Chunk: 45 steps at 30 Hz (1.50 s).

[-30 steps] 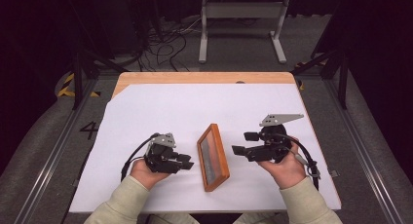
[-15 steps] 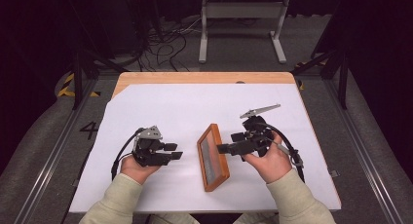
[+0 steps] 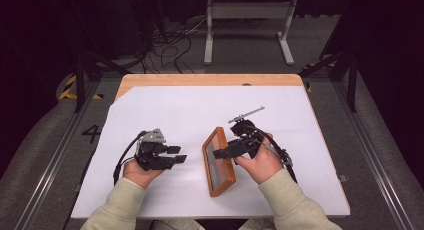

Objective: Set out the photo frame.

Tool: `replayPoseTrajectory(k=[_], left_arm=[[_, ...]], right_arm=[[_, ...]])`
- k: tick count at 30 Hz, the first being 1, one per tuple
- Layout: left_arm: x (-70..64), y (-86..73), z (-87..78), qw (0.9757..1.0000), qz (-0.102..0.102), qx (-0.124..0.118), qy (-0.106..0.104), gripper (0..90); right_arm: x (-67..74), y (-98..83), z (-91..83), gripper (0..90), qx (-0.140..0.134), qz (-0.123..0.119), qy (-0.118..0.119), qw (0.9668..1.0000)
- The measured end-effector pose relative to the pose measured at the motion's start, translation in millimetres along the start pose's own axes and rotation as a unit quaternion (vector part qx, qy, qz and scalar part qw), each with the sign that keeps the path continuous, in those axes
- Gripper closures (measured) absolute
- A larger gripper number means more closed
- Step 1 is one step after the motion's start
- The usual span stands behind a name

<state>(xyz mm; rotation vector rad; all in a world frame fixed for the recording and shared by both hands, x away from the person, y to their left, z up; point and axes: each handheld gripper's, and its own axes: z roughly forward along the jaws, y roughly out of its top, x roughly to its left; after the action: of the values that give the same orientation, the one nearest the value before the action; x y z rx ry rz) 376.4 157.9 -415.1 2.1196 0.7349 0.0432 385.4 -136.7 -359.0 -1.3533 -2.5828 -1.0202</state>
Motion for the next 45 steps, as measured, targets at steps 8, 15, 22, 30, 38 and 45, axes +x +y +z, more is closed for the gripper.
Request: replayPoseTrajectory(k=[8,15,22,30,38,45], left_arm=[[-1.7,0.3,3.0,1.0000,0.002,0.006,0.000,53.2],[-1.6,0.4,3.5,1.0000,0.004,0.007,0.000,52.3],[-1.7,0.2,3.4,1.0000,0.002,0.006,-0.001,52.1],[-3.5,0.4,6.0,0.9999,0.007,0.011,-0.006,51.2],[-2.8,0.0,4.6,1.0000,0.004,0.005,-0.004,51.2],[-1.7,-0.3,4.1,1.0000,0.005,0.004,-0.003,50.7]], right_arm=[[0.3,1.0,14.1,36.9,0.033,0.009,-0.001,0.9994],[4.9,2.9,26.6,44.9,0.065,0.012,-0.003,0.9978],[6.0,4.7,30.1,50.9,0.077,0.018,-0.012,0.9968],[8.3,4.5,26.3,65.2,0.081,0.018,-0.037,0.9959],[8.6,6.6,24.1,69.8,0.085,0.021,-0.031,0.9957],[10.7,9.4,18.4,71.3,0.080,-0.003,-0.030,0.9963]])
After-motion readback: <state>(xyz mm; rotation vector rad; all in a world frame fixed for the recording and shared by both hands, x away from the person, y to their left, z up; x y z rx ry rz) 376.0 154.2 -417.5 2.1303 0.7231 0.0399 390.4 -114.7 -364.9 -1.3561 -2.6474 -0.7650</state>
